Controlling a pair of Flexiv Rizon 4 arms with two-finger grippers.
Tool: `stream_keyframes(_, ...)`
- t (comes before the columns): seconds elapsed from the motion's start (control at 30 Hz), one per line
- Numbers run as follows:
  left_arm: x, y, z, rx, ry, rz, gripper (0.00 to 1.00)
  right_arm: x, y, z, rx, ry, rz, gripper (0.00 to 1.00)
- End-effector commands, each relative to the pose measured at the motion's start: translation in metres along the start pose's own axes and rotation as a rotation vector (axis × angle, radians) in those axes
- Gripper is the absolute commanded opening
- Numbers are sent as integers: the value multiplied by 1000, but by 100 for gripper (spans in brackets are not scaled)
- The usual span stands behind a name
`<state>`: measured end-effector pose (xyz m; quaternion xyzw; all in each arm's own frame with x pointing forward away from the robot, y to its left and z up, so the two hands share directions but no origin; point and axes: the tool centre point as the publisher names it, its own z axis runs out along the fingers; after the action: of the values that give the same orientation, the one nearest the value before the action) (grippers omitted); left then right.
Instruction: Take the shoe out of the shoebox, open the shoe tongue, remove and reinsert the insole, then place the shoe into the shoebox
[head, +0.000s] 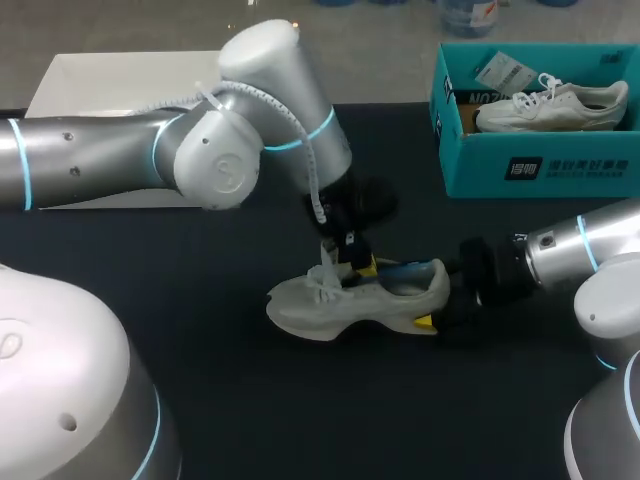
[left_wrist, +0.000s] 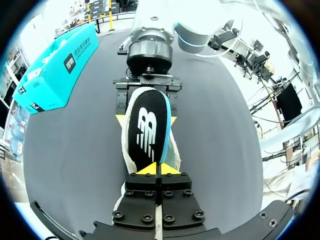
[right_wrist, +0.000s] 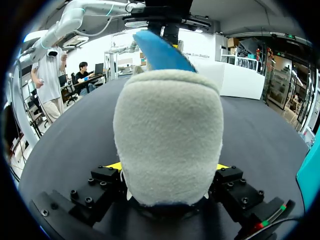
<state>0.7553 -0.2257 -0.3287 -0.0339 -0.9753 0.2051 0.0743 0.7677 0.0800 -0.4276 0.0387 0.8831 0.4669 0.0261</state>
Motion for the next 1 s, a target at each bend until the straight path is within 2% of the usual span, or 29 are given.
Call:
stream_keyframes(0.03,-2,6,-11,99,80,18,0,2,0,2,4,-2,-1,0)
stream_keyframes(0.33,4,-13,-5,136,109,30,0,2,0,2,4,-2,-1,0)
stream_keyframes(0.6,8,-19,10,139,122,15,0,2,0,2,4,-2,-1,0)
stream_keyframes(0.83,9,-21,4,137,81,14,2,2,0,2,4,-2,-1,0)
stream_keyframes(0.87,9,-21,3,133,70,14,28,2,0,2,4,-2,-1,0)
stream_keyframes(0.9,8,-21,3,131,60,16,40,2,0,2,4,-2,-1,0)
stream_keyframes(1.0,8,-20,3,157,49,6,60,2,0,2,4,-2,-1,0)
